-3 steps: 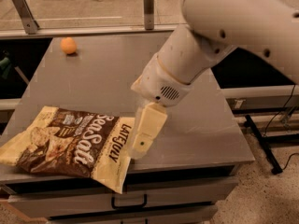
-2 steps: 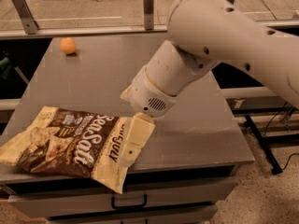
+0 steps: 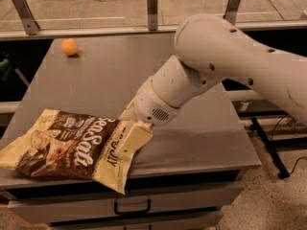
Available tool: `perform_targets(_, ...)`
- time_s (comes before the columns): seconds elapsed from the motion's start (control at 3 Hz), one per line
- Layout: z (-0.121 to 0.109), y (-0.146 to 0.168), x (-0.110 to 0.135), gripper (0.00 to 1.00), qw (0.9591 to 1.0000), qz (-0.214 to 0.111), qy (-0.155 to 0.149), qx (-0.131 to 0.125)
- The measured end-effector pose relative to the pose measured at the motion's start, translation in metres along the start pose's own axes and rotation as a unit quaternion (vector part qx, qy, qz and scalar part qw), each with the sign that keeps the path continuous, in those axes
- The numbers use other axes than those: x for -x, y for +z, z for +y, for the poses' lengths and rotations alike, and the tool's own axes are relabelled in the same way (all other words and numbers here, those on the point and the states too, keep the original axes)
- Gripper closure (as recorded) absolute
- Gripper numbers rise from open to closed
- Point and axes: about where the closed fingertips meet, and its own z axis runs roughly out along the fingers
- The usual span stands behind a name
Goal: Move brown chip bag near apple
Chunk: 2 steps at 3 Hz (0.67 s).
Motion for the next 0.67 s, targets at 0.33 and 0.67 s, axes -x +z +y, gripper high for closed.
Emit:
perform_targets(0.33,-0.008,-0.011,-0.006,0.64,0.9998,-0.011,0.010,-0.016)
perform_targets(0.67,-0.021,-0.038,-0.013,0.87,0.9988,-0.020,0.014,-0.041)
